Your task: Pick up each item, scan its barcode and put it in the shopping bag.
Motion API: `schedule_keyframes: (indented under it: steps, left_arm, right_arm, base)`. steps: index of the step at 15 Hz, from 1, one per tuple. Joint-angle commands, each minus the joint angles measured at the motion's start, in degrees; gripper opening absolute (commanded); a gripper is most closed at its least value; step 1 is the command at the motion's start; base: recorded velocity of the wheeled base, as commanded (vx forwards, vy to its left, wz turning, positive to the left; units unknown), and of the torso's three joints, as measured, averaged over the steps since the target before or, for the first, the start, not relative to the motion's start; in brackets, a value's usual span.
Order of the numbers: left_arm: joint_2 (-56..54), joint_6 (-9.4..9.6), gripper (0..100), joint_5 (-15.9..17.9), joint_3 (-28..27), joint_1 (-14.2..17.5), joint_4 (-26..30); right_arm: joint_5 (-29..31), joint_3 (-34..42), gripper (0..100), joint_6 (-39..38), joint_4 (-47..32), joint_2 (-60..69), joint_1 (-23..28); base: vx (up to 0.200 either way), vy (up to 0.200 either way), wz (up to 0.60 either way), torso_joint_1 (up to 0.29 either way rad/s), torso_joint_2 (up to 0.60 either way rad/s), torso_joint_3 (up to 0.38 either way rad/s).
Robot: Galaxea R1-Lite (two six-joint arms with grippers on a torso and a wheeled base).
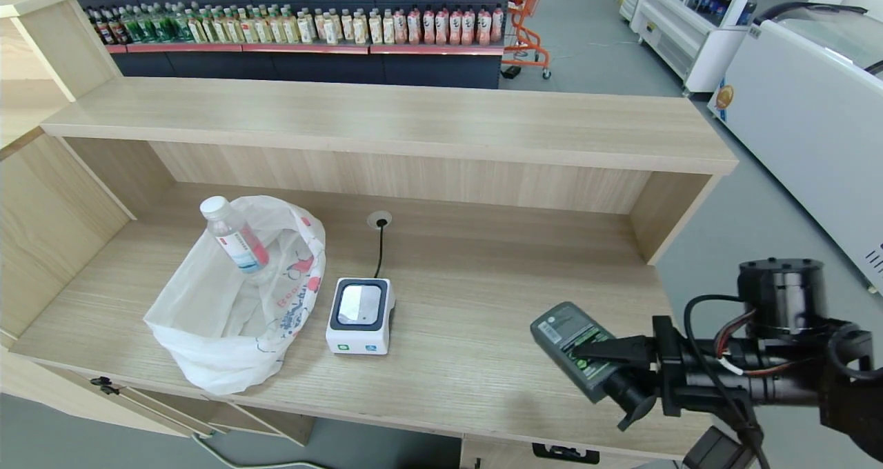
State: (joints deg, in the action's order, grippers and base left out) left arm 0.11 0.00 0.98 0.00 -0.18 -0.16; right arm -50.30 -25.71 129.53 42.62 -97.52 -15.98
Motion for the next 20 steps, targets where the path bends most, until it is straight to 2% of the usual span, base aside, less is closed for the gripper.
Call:
schedule_keyframes:
  steps: [1,4,7,11,16,20]
  left_arm:
    - [0.0,0.00,100,0.0,0.0,0.0,0.0]
    - [0.0,0.00,100,0.0,0.0,0.0,0.0]
    - [0.0,0.00,100,0.0,0.0,0.0,0.0]
    - [0.0,0.00,100,0.0,0.0,0.0,0.0]
    - [0.0,0.00,100,0.1,0.0,0.0,0.0]
    - [0.0,0.00,100,0.0,0.0,0.0,0.0]
  right_arm:
    - [-2.1,-0.5,0,5.3,0.6,-6.8,-5.2]
    - [-6.9,-1.2,0,10.0,7.7,-12.3,-10.9]
    - [-6.9,-2.0,0,11.1,12.2,-14.4,-12.6]
    - [-7.1,-6.5,0,11.2,14.4,-17.7,-16.1]
    - [-6.8,-6.5,0,11.2,19.2,-19.3,-18.6]
    - [-6.7,-6.6,0,11.2,20.0,-20.2,-18.4]
  base:
    - [0.000,0.000,0.00,0.000,0.00,0.000]
    - [0.000,0.000,0.00,0.000,0.00,0.000]
    - [0.000,0.000,0.00,0.000,0.00,0.000]
    - [0.000,0.000,0.00,0.000,0.00,0.000]
    - [0.000,0.000,0.00,0.000,0.00,0.000]
    - [0.000,0.000,0.00,0.000,0.00,0.000]
